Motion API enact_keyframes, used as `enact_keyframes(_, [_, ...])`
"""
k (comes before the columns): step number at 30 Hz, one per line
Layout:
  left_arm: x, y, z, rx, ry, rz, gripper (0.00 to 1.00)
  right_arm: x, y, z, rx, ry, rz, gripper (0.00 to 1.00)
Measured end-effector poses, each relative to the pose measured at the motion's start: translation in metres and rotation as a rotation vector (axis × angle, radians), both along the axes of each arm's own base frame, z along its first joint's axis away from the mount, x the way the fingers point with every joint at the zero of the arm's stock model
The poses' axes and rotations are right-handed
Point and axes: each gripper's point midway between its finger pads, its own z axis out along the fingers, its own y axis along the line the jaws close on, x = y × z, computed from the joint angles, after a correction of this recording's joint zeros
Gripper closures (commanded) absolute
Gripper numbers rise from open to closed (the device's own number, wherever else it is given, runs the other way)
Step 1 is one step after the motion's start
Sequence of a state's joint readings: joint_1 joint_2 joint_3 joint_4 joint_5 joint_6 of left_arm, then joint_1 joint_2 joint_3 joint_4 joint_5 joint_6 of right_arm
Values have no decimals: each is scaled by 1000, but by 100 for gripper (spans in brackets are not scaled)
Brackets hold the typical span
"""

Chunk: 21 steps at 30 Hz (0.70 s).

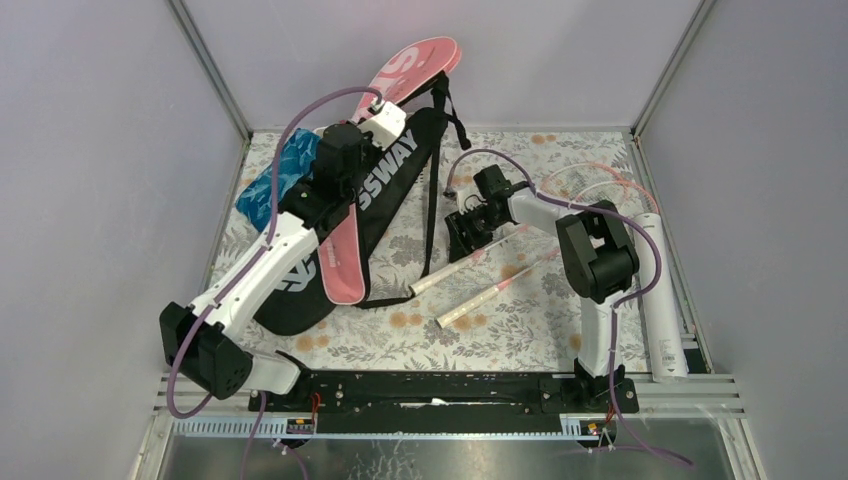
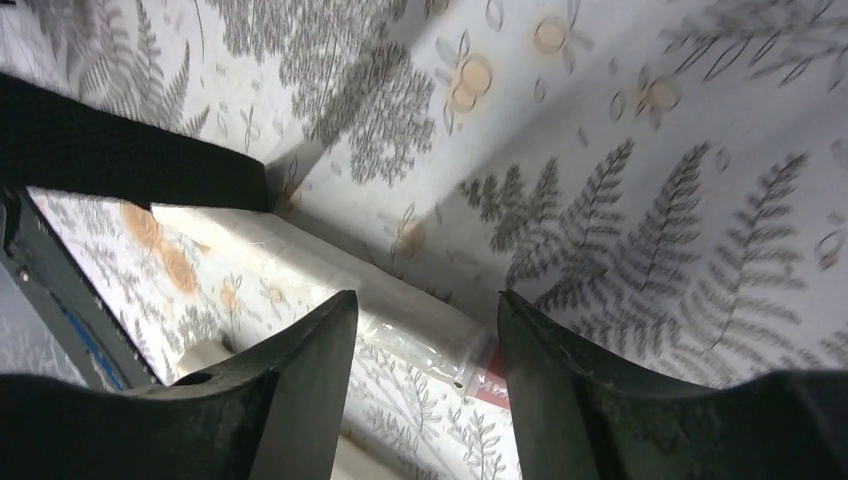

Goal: Pack up the badminton gear
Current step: Open the racket bag at the center of the board.

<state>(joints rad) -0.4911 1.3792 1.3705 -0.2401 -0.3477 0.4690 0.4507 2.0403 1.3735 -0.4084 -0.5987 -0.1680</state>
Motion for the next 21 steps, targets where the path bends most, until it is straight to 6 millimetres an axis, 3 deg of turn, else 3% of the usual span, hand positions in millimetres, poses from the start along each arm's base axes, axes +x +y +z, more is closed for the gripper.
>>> enact_keyframes(8, [23, 15, -11, 176, -69, 77, 100, -26, -12, -1, -21, 41, 81, 43])
enact_keyframes(16, [29, 20, 10, 232, -146, 103, 100, -47, -16, 6, -1, 81, 137, 46])
enact_keyframes(21, [31, 22, 21, 245, -170, 113, 100, -56, -21, 3, -10, 101, 147, 34])
